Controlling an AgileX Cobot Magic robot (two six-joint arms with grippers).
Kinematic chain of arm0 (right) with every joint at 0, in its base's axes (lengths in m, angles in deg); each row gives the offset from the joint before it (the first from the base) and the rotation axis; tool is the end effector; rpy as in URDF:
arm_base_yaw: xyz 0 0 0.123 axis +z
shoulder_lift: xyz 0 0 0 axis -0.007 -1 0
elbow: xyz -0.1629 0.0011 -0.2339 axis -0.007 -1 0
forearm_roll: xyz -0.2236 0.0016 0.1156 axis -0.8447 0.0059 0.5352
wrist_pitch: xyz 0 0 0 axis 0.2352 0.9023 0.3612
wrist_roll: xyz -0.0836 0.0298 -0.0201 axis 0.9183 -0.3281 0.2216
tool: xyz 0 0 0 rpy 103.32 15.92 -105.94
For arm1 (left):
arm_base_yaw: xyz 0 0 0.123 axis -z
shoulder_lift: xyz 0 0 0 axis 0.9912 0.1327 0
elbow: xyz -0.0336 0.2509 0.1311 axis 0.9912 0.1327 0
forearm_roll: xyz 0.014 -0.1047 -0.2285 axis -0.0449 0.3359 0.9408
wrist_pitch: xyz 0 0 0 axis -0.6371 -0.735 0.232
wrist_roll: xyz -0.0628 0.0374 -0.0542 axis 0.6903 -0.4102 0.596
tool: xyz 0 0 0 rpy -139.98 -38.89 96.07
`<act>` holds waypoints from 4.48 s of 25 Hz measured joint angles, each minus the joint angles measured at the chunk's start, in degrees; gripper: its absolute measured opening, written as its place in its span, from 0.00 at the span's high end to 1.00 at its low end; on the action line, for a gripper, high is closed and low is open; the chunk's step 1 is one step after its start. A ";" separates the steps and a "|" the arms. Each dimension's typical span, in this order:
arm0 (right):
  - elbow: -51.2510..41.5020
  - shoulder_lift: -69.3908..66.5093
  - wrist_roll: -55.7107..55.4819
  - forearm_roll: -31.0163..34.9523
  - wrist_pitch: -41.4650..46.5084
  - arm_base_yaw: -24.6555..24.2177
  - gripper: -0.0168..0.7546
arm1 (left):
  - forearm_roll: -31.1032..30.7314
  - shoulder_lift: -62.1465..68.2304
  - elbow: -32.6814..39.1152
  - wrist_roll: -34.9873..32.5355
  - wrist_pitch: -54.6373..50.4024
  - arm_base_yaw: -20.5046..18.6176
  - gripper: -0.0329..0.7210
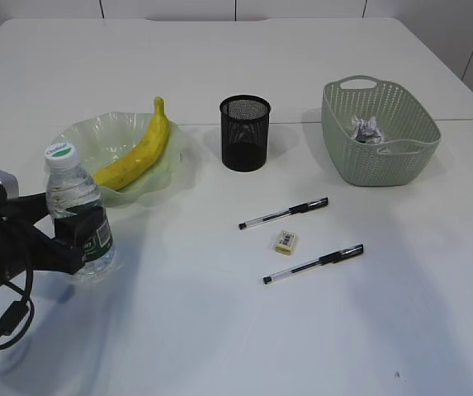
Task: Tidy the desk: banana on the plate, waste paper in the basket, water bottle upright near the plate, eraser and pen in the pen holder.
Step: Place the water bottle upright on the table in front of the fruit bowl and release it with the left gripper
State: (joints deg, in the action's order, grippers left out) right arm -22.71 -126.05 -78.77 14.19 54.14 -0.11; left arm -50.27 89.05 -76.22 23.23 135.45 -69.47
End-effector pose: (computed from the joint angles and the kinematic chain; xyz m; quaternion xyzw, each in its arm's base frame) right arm 0.2483 -0.0039 0.3993 -0.1004 0.7386 -0.1075 0.6579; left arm 0.2575 -0.0697 0.1091 0.1314 0.7799 -0.1078 0.6024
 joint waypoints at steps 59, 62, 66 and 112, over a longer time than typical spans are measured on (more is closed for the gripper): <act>0.00 0.00 0.00 -1.45 -0.29 0.00 0.50 | 1.48 -3.21 0.20 -0.71 -2.33 0.00 0.17; 0.00 0.00 0.00 -1.45 -0.29 0.00 0.50 | 1.48 -3.21 0.20 0.52 -2.33 0.00 0.17; 0.00 0.00 0.00 -1.45 -0.32 0.00 0.50 | 1.48 -3.21 0.20 1.30 -2.33 0.00 0.17; 0.00 0.00 0.00 -1.45 -0.43 0.00 0.50 | -1.16 -20.22 0.47 2.76 -2.33 0.00 0.16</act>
State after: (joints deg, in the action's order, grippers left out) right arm -22.71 -126.05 -78.77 12.73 53.71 -0.11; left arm -51.43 68.83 -75.75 25.99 133.12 -69.47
